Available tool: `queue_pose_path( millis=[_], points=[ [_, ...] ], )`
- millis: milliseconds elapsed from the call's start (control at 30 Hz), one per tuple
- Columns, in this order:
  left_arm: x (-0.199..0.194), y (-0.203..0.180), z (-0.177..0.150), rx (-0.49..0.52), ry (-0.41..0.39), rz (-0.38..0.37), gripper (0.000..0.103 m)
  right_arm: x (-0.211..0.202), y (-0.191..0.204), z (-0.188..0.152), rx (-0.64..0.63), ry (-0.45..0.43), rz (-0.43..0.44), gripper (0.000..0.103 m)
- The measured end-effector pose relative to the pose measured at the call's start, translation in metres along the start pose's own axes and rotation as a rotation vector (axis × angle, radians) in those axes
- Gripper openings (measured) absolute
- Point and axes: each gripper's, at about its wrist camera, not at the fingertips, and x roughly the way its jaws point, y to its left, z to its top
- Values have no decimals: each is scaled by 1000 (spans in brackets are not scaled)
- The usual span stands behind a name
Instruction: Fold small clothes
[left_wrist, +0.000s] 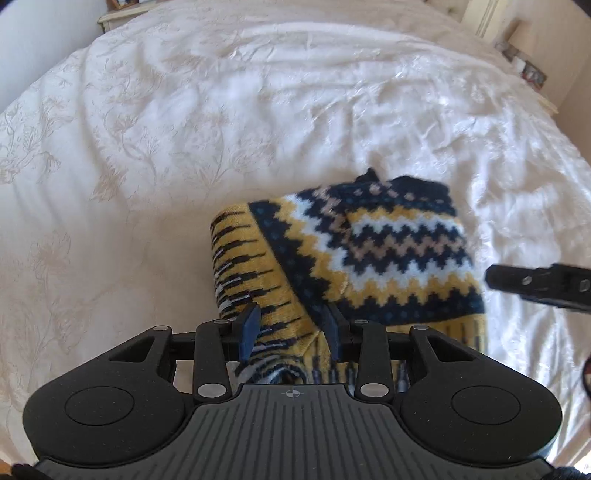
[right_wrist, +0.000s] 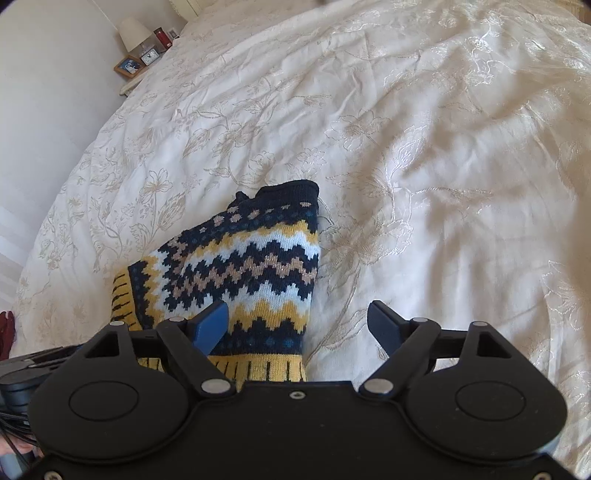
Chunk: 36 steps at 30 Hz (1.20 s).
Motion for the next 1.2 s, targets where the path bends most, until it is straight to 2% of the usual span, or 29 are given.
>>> queue_pose_path(
  millis=[67,133,200,233,367,467,600,700,900,1200],
  points=[
    [14,9,-5,-12,54,28,36,4,2,5,-3,-4,-13,84],
    [20,15,-9,-19,66,31,39,9,4,10,-13,-7,-30,85],
    [21,21,-10,-38,68,30,49,16,6,15,-22,-2,-45,85],
    [22,23,-10,-50,72,28,50,21,7,17,-29,6,-52,86],
    [23,32,-11,-92,92,5,53,49,10,21,-68,61,-112,86],
    [23,33,-11,-87,97,4,55,72,14,18,-111,108,-154,86],
    [23,33,-10,-86,104,10,58,86,13,18,-118,121,-172,92],
    [23,34,-10,-86,106,17,62,86,10,19,-114,124,-167,95],
    [18,35,-10,-82,98,12,62,67,7,16,-101,84,-147,96],
    [-8,37,-31,-38,52,32,62,28,6,-30,-157,59,-117,96]
  ],
)
